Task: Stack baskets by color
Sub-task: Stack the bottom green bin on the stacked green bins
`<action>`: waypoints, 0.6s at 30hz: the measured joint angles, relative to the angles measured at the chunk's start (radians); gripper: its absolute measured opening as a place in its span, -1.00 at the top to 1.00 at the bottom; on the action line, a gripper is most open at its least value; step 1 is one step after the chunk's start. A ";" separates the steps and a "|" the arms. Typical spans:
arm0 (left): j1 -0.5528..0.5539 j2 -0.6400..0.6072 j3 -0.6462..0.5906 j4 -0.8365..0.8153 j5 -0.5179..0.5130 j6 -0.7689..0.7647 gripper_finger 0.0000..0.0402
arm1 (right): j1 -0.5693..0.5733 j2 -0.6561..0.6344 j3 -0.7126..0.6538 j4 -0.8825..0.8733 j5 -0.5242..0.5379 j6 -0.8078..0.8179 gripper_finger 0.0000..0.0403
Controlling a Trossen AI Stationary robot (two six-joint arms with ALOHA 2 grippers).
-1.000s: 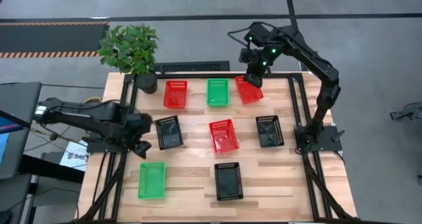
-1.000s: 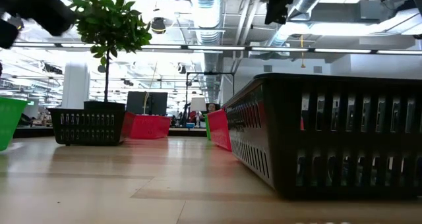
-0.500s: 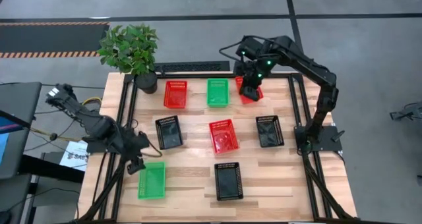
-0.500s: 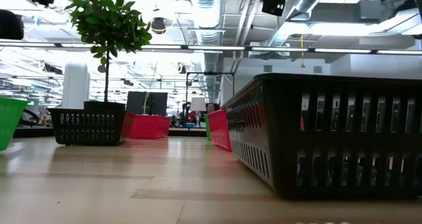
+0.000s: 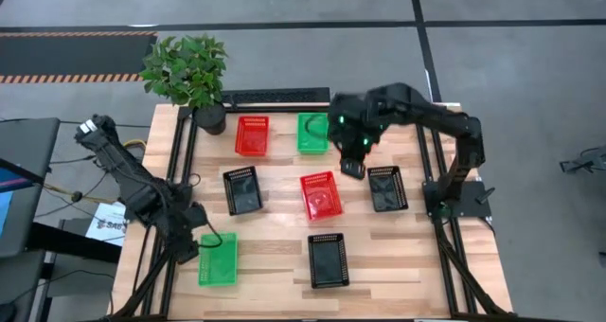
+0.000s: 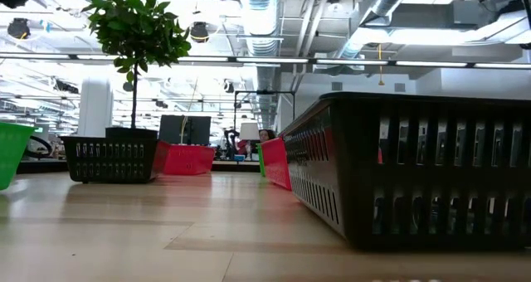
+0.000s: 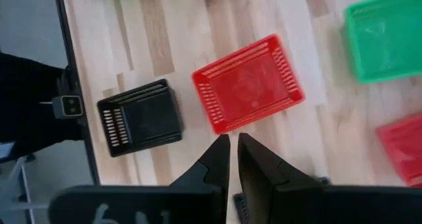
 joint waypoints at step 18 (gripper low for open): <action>-0.268 0.249 -0.012 0.133 -0.217 -0.899 -0.48 | 0.398 0.006 0.000 0.008 0.474 0.489 0.73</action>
